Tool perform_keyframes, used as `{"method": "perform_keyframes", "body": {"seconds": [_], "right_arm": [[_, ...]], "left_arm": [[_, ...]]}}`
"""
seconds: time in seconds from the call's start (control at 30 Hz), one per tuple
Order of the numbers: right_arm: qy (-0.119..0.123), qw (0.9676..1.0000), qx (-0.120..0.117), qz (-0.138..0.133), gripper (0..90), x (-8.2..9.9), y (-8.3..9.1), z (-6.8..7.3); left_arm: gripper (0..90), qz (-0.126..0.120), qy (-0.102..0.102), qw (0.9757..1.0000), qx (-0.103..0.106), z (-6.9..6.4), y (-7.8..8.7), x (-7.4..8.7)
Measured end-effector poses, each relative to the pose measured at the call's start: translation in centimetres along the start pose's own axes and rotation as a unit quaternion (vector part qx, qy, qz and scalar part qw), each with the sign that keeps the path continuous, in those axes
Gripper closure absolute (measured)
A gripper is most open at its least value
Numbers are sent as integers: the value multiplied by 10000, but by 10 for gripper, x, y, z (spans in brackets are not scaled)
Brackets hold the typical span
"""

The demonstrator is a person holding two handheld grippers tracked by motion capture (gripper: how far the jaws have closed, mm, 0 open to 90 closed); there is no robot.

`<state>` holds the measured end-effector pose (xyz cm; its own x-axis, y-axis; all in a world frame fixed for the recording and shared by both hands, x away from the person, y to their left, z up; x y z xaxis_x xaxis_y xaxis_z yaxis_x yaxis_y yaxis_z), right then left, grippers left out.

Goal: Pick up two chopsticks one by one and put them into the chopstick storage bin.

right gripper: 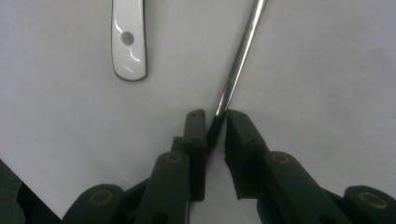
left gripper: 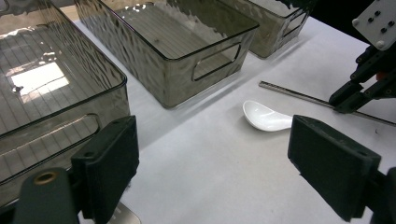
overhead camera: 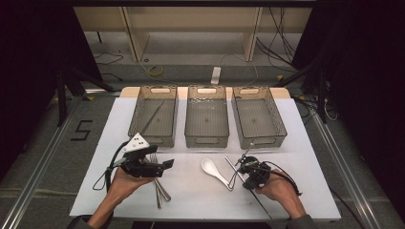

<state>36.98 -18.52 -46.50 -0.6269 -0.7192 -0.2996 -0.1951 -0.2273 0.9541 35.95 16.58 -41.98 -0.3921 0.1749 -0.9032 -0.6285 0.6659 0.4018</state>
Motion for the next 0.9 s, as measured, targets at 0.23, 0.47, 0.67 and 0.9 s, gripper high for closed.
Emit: {"method": "perform_keyframes", "body": {"seconds": [0.23,0.47,0.67,0.9], "right_arm": [[-92,9999,8,53,841,-1,0,-2],[-28,10000,-26,67,862,-2,0,-4],[102,9999,-45,37,865,-2,0,-3],[157,9998,65,-105,867,-1,2,-6]], "left_arm": [[161,-12,-22,10000,4,-1,0,0],[166,-10,-46,10000,-1,-1,0,0],[171,15,-86,10000,-11,-1,0,0],[174,49,-75,10000,30,-1,-1,1]]}}
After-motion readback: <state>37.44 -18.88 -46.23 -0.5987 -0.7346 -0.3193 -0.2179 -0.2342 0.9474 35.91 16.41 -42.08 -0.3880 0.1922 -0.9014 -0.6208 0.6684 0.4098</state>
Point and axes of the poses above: each handheld gripper's, and its own axes: y roughly backward along the jaws, x roughly out of its underside, z roughly to its left, the point moved 1 cm from there along -y, roughly forward along the jaws, and after that the axes turned 8 degrees about -z, right-handed, at the moved point
